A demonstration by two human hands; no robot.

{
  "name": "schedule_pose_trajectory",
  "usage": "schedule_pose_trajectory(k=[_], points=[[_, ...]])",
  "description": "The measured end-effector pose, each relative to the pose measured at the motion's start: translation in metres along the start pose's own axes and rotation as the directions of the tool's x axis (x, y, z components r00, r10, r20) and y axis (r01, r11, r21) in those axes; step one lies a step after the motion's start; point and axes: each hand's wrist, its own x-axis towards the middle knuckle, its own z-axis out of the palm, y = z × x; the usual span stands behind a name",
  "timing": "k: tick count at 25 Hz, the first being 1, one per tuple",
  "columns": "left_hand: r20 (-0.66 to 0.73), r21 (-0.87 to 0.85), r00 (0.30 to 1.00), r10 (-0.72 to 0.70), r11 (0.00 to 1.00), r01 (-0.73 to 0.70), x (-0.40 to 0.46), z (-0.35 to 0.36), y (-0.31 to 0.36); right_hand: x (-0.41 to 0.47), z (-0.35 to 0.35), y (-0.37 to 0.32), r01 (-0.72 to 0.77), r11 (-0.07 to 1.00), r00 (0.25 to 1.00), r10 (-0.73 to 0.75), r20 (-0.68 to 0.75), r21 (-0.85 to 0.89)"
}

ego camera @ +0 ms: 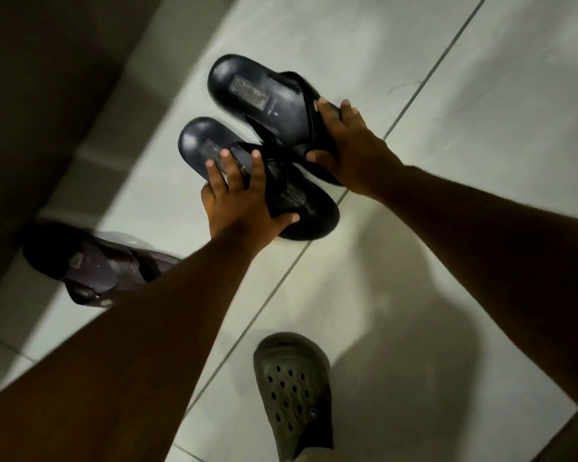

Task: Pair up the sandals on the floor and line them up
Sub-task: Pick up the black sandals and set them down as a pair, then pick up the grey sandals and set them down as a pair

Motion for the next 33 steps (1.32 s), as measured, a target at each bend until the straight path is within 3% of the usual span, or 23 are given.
schedule_pose_trajectory(k=[6,10,14,17,19,22,24,26,28,30,33], points=[[-0.114,-0.053,0.993,0.020,0.998,-0.026,0.030,-0.009,0.005,0.010,-0.015,0.025,-0.014,0.999,0.998,0.017,0.054,-0.043],[-0.048,-0.047,0.999,0.022,0.999,-0.025,0.033,-0.017,0.007,0.012,-0.012,0.023,-0.022,0.997,1.000,0.022,0.009,-0.078],[-0.115,-0.047,0.992,0.058,0.997,-0.063,0.027,-0.017,-0.002,-0.021,-0.015,0.036,-0.069,0.997,0.975,0.076,-0.208,0.042],[-0.257,0.014,0.958,0.124,0.992,-0.125,0.010,-0.005,-0.021,-0.093,-0.010,0.083,-0.322,0.947,0.907,0.312,-0.283,0.012],[-0.304,0.035,0.934,0.189,0.982,-0.188,-0.007,0.007,-0.030,-0.162,-0.004,0.121,-0.516,0.853,0.832,0.476,-0.285,-0.081],[-0.250,0.078,0.892,0.375,0.927,-0.368,-0.039,0.023,-0.006,-0.265,0.005,0.168,-0.745,0.654,0.661,0.695,-0.283,-0.134],[-0.208,0.136,0.872,0.444,0.895,-0.424,-0.058,0.035,0.012,-0.312,0.015,0.187,-0.844,0.515,0.535,0.823,-0.191,-0.149],[-0.213,0.117,0.901,0.377,0.926,-0.359,-0.064,0.045,0.017,-0.334,0.024,0.200,-0.892,0.421,0.434,0.899,-0.052,-0.165],[-0.159,0.079,0.953,0.257,0.966,-0.248,-0.059,0.052,-0.003,-0.336,0.032,0.205,-0.908,0.401,0.395,0.916,0.071,-0.124],[-0.039,0.105,0.984,0.173,0.980,-0.168,-0.064,0.042,-0.031,-0.331,0.036,0.195,-0.903,0.417,0.411,0.908,0.079,-0.099],[0.001,0.229,0.998,0.070,0.971,-0.069,-0.095,0.012,-0.072,-0.313,0.055,0.151,-0.857,0.510,0.509,0.860,0.032,-0.068]])
